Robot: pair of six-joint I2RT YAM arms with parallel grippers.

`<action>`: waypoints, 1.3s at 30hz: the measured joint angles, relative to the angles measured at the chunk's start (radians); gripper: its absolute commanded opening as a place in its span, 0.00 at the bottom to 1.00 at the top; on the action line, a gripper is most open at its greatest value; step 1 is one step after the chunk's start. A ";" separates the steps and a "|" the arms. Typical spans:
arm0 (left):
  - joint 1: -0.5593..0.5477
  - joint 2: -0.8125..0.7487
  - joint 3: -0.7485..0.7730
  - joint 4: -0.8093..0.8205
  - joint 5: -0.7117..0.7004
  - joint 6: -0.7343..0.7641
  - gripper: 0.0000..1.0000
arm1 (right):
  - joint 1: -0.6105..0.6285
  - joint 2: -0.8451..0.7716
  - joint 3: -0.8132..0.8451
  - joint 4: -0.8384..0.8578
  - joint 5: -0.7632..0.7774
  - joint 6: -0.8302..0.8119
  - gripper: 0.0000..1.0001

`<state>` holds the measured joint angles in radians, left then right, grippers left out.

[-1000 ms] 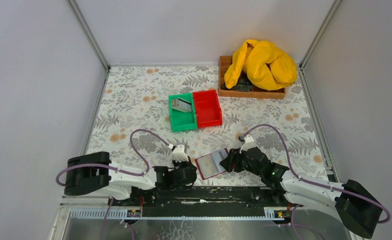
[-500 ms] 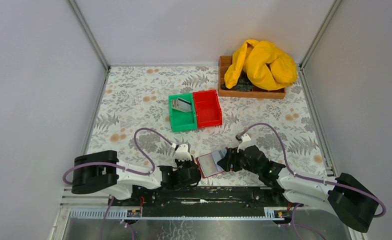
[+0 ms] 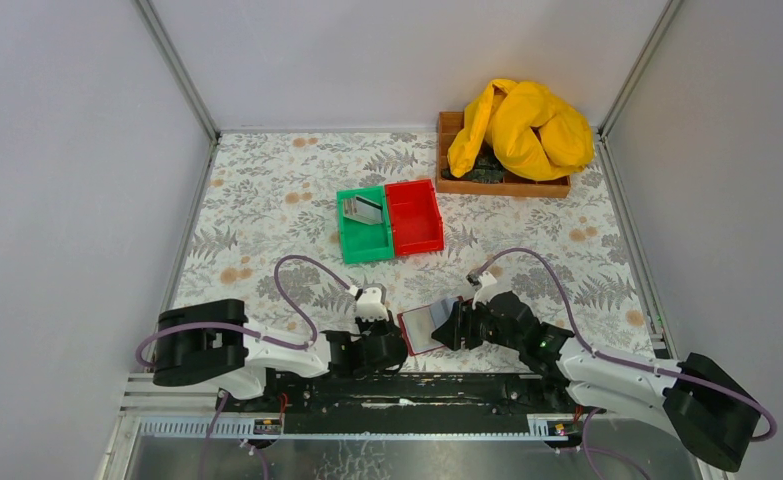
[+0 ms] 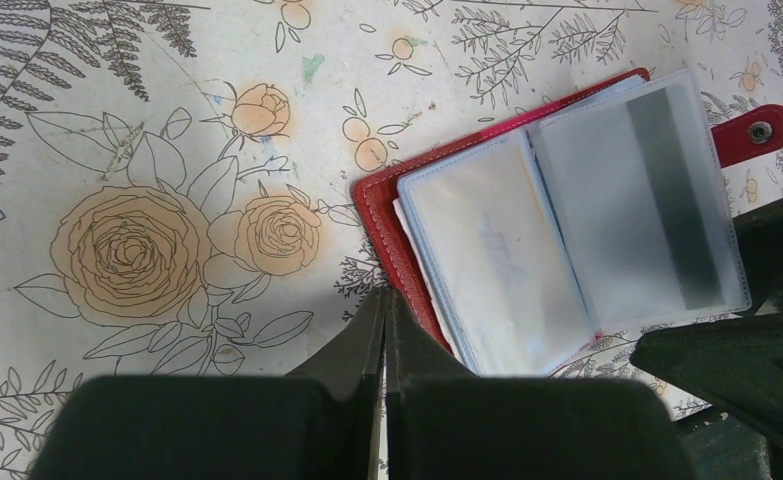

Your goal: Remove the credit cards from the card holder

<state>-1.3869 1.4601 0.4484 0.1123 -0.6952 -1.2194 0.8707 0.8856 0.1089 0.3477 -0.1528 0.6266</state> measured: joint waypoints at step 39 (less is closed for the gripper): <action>0.000 -0.264 -0.247 0.349 0.193 0.203 0.00 | 0.045 0.020 0.039 -0.045 0.095 -0.020 0.60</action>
<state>-1.3869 1.1961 0.2016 0.4614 -0.5018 -1.0164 0.9161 0.9054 0.1478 0.3023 -0.0582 0.6064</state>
